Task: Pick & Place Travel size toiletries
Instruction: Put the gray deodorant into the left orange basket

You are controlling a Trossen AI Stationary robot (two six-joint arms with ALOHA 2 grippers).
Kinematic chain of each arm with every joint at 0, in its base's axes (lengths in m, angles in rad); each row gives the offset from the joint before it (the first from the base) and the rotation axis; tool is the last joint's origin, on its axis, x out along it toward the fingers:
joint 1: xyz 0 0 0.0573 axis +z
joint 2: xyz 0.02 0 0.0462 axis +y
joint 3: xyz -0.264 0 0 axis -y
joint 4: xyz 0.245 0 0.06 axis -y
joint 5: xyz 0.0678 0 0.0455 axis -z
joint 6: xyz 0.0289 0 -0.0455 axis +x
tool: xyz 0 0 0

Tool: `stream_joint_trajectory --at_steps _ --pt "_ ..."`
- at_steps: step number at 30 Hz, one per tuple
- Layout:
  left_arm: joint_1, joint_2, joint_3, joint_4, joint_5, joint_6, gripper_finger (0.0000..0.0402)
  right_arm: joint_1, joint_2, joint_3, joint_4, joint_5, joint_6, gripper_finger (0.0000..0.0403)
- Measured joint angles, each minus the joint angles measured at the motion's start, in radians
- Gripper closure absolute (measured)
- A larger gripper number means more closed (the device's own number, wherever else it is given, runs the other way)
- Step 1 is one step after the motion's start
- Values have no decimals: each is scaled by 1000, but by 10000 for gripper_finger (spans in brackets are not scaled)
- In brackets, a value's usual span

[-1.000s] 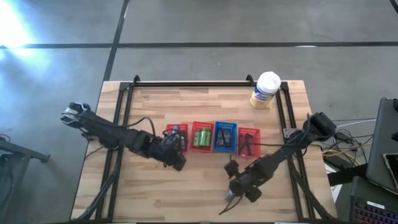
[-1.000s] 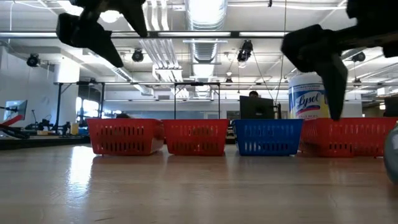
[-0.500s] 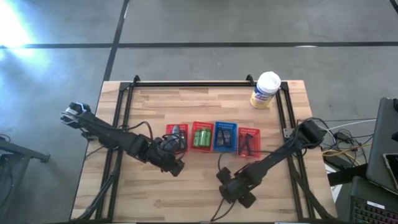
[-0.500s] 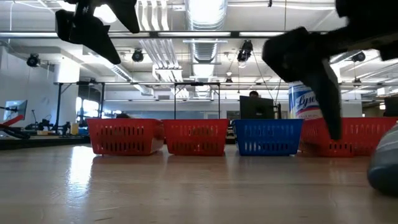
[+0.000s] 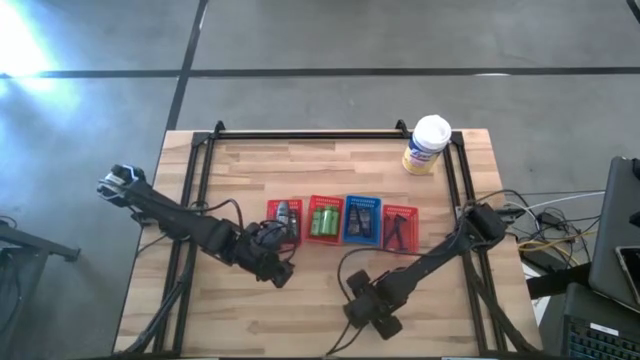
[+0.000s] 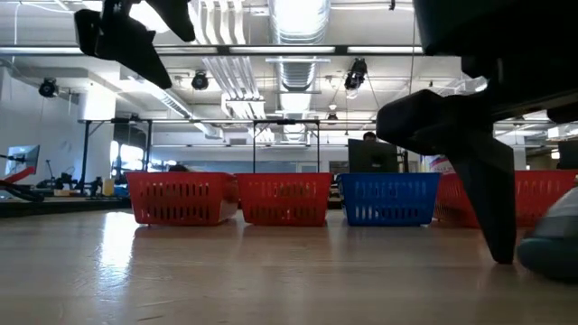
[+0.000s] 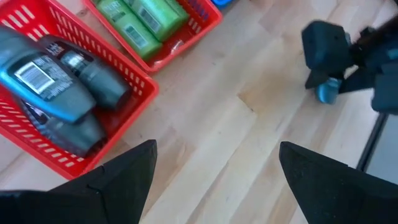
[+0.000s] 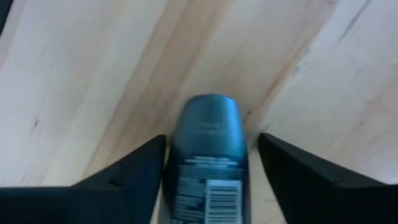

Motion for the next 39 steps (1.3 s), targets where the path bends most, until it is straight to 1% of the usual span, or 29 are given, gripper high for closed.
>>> stream_joint_trajectory --at_steps 6,10,12,14,16,19,21,23,25,28,30,32,35,37,39 --pt "-63 0 0 1 -12 -9 60 -14 -7 19 -28 -10 59 239" --pt "-129 0 0 11 -76 -22 60 -47 -35 12 -44 -34 152 240" --pt "-168 0 0 37 -123 -5 60 -73 -65 11 -44 -34 212 240" --pt "-215 0 0 63 -196 32 60 -102 -110 10 -30 -28 274 240" --pt "-268 3 0 85 -298 75 60 -138 -161 8 -9 -16 356 240" --pt "-336 20 0 89 -450 144 60 -197 -252 7 52 41 494 240" --pt "-369 34 0 89 -520 170 60 -238 -317 7 111 110 582 240" --pt "-378 46 0 90 -563 159 60 -275 -377 6 178 190 646 240" --pt "-376 58 0 90 -587 112 60 -305 -425 2 253 264 685 240" --pt "-360 68 0 91 -685 2 60 -339 -474 2 365 336 690 240" --pt "-347 68 0 96 -770 -59 61 -357 -490 2 460 353 668 240" --pt "-332 60 0 116 -822 -77 66 -370 -492 2 566 357 636 240" --pt "-317 27 -1 191 -865 -59 78 -382 -491 2 701 352 578 240" --pt "-313 -6 -1 251 -865 7 88 -386 -491 2 771 326 541 240" --pt "-306 -44 -1 311 -842 88 96 -389 -491 2 820 297 516 240"
